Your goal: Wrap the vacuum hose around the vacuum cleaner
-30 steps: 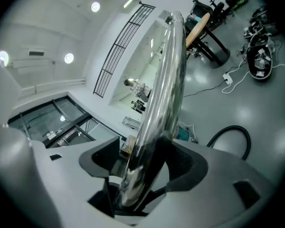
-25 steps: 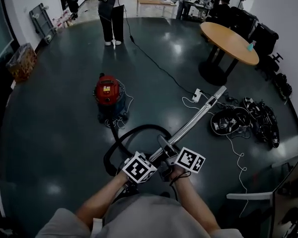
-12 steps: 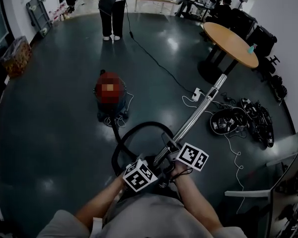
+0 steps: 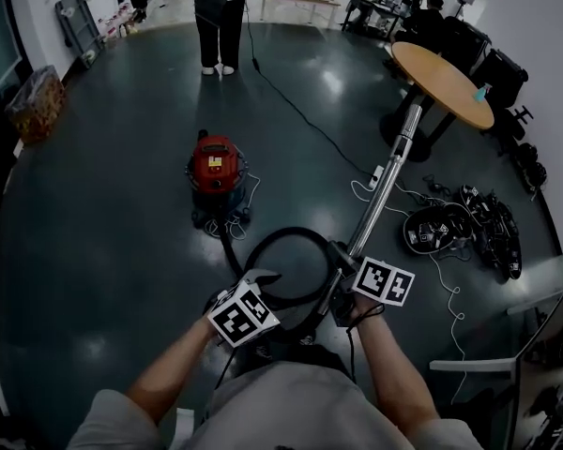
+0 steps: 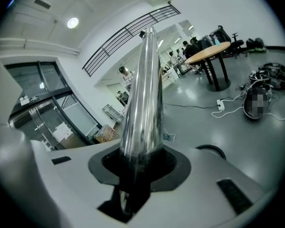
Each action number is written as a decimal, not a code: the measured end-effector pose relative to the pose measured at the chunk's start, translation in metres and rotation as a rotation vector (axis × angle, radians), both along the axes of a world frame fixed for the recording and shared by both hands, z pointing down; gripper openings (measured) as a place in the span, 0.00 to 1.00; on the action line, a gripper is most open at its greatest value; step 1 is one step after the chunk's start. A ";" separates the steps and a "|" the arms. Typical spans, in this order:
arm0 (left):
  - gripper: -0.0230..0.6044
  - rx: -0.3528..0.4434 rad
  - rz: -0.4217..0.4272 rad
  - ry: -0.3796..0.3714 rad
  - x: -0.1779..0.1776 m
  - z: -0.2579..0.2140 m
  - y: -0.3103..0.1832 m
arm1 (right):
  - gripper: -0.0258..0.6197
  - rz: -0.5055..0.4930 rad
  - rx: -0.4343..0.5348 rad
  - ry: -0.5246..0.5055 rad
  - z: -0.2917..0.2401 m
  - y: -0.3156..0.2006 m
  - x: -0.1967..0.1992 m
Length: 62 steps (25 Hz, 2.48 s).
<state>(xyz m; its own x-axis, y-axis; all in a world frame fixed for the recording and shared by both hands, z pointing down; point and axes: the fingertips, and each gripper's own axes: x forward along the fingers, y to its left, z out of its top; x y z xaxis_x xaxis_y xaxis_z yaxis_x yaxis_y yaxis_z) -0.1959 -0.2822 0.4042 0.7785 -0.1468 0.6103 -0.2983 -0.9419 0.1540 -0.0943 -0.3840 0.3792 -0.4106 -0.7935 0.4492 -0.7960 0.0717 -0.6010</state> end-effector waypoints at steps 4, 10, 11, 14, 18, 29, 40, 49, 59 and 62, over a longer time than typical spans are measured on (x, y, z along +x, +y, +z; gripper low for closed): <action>0.51 0.062 -0.006 -0.007 0.001 -0.014 -0.014 | 0.22 -0.093 0.002 0.115 0.000 0.008 -0.003; 0.24 0.354 -0.020 -0.048 0.022 -0.045 -0.052 | 0.22 -0.271 -0.002 0.299 -0.001 0.012 -0.001; 0.23 0.390 -0.020 -0.047 0.027 -0.052 -0.058 | 0.22 -0.299 -0.003 0.328 -0.001 0.013 0.000; 0.21 0.501 -0.002 -0.030 0.045 -0.081 -0.074 | 0.22 -0.378 -0.012 0.427 0.002 0.014 0.008; 0.21 0.649 0.033 -0.028 0.073 -0.116 -0.094 | 0.22 -0.500 -0.028 0.550 0.010 0.016 0.025; 0.42 0.896 0.193 -0.218 0.151 -0.146 -0.123 | 0.20 -0.838 0.028 0.817 0.030 -0.017 0.074; 0.44 0.740 0.425 -0.659 0.198 -0.090 -0.148 | 0.19 -1.219 0.153 0.999 0.052 -0.053 0.106; 0.44 0.426 0.427 -0.828 0.187 -0.030 -0.147 | 0.19 -1.486 0.236 1.024 0.058 -0.050 0.119; 0.31 0.269 0.360 -0.826 0.177 0.006 -0.124 | 0.19 -1.643 0.199 0.999 0.073 -0.024 0.126; 0.31 0.278 0.358 -0.811 0.178 0.018 -0.114 | 0.19 -1.643 0.175 0.981 0.084 -0.013 0.128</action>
